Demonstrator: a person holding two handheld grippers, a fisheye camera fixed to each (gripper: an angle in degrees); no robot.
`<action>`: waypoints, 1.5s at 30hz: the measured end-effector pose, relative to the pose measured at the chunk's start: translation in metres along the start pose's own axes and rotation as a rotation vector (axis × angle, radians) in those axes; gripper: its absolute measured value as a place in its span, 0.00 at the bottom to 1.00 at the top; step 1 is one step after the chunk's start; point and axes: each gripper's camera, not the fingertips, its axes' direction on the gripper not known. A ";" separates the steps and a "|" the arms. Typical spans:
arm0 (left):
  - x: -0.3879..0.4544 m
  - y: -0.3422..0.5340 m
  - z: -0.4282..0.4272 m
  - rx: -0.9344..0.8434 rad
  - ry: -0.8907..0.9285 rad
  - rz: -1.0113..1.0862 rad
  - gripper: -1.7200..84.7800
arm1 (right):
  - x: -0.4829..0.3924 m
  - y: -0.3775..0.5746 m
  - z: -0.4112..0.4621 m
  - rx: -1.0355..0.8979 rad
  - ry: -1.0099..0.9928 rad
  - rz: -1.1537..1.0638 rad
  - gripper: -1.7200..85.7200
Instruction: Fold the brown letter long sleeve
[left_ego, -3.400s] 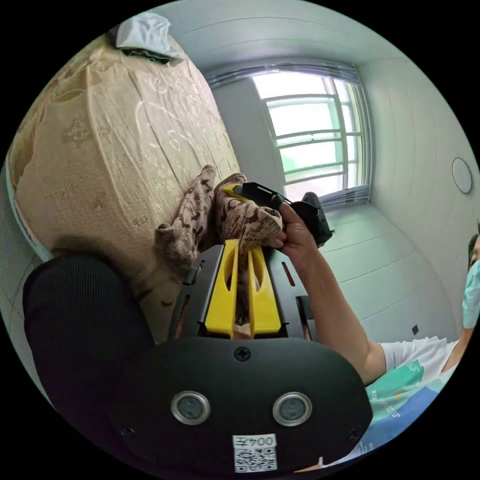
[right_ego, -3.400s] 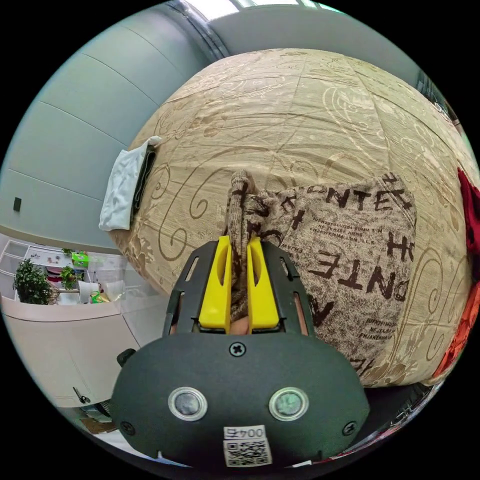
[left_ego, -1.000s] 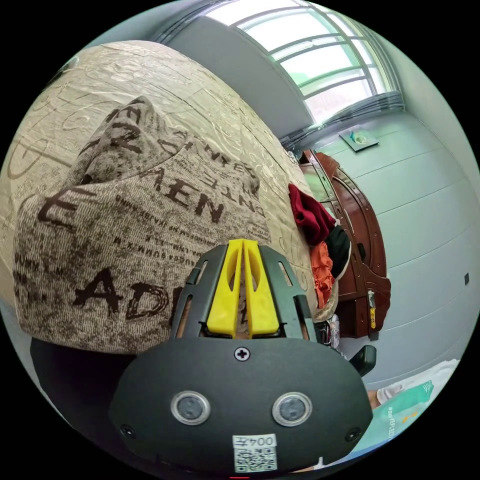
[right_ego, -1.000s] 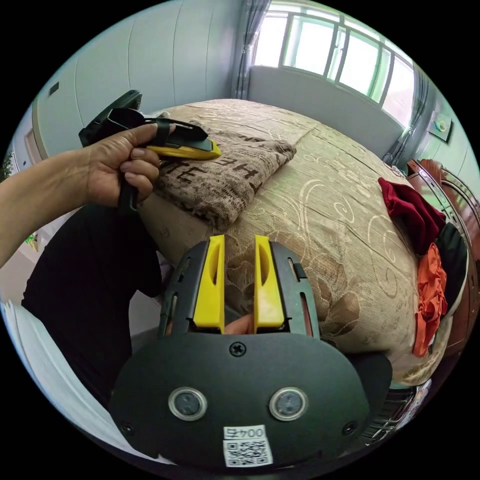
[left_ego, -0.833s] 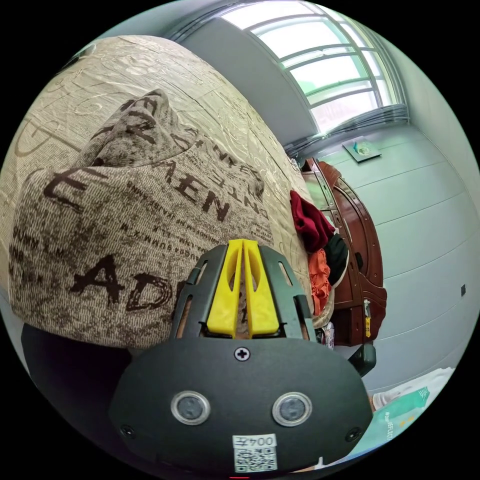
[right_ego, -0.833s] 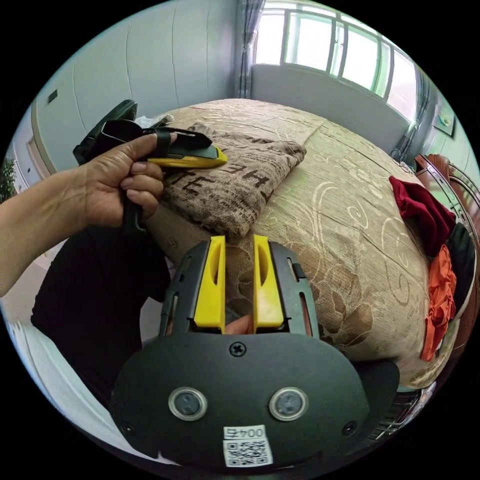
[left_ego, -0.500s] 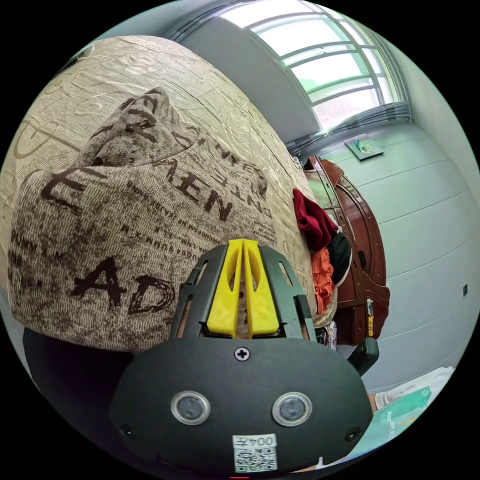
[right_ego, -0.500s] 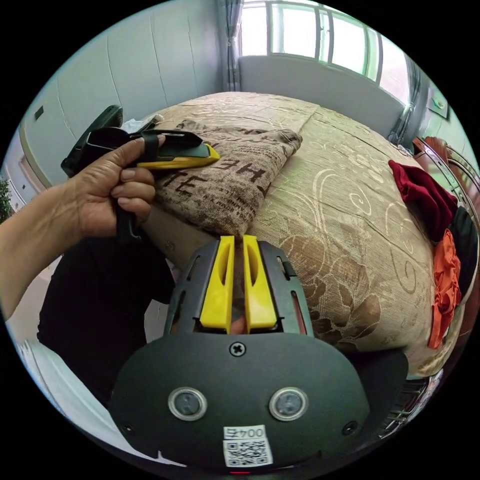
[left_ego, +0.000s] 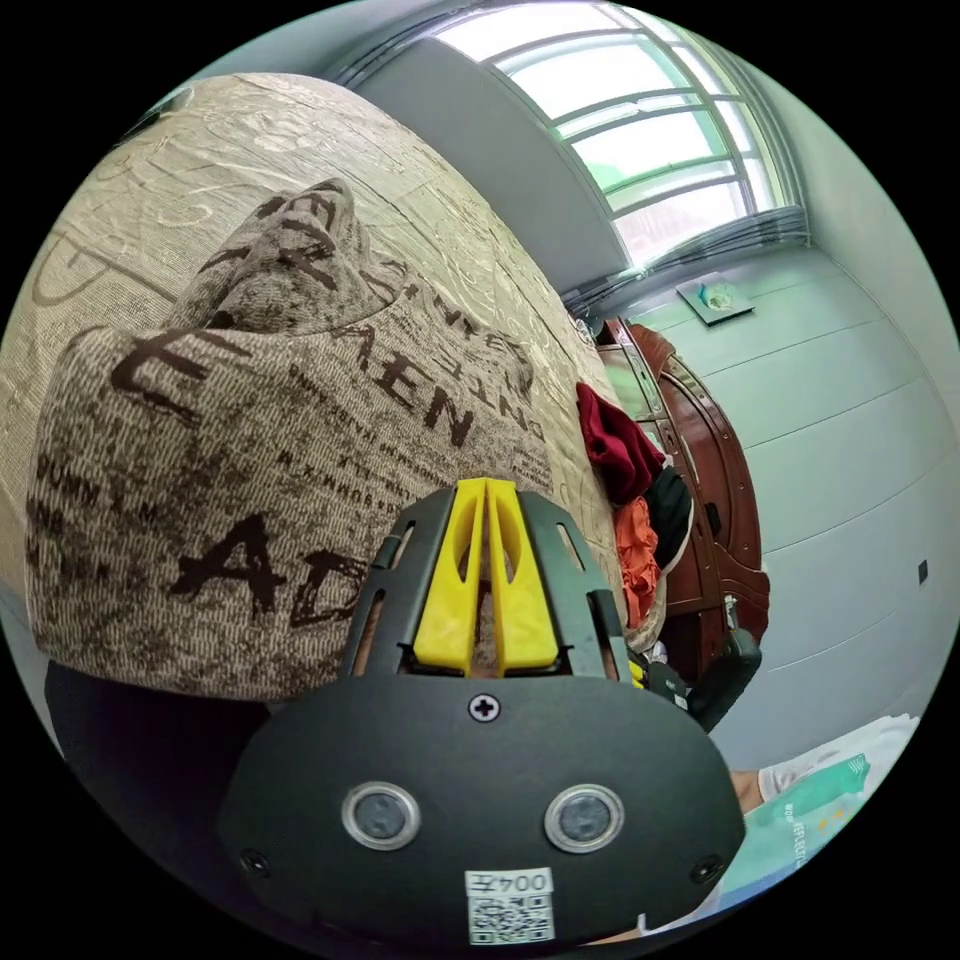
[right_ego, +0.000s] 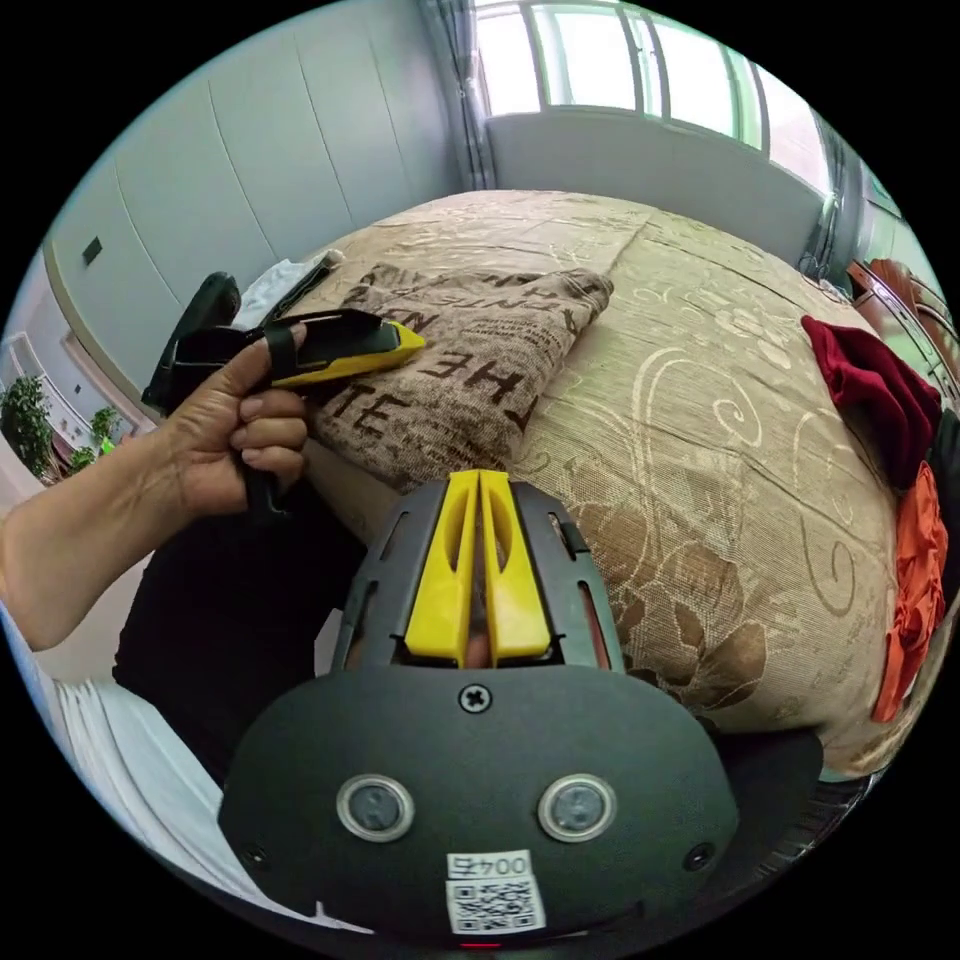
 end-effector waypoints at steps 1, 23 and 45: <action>0.003 0.000 -0.007 0.010 0.005 0.008 0.02 | 0.008 0.001 -0.010 0.044 -0.051 0.042 0.06; 0.000 0.047 -0.126 0.050 0.354 -0.469 0.19 | 0.121 -0.107 0.044 -0.178 -0.529 0.576 0.09; 0.062 -0.024 -0.217 0.253 0.484 -0.488 0.16 | 0.166 -0.147 0.111 -0.179 -0.561 0.561 0.10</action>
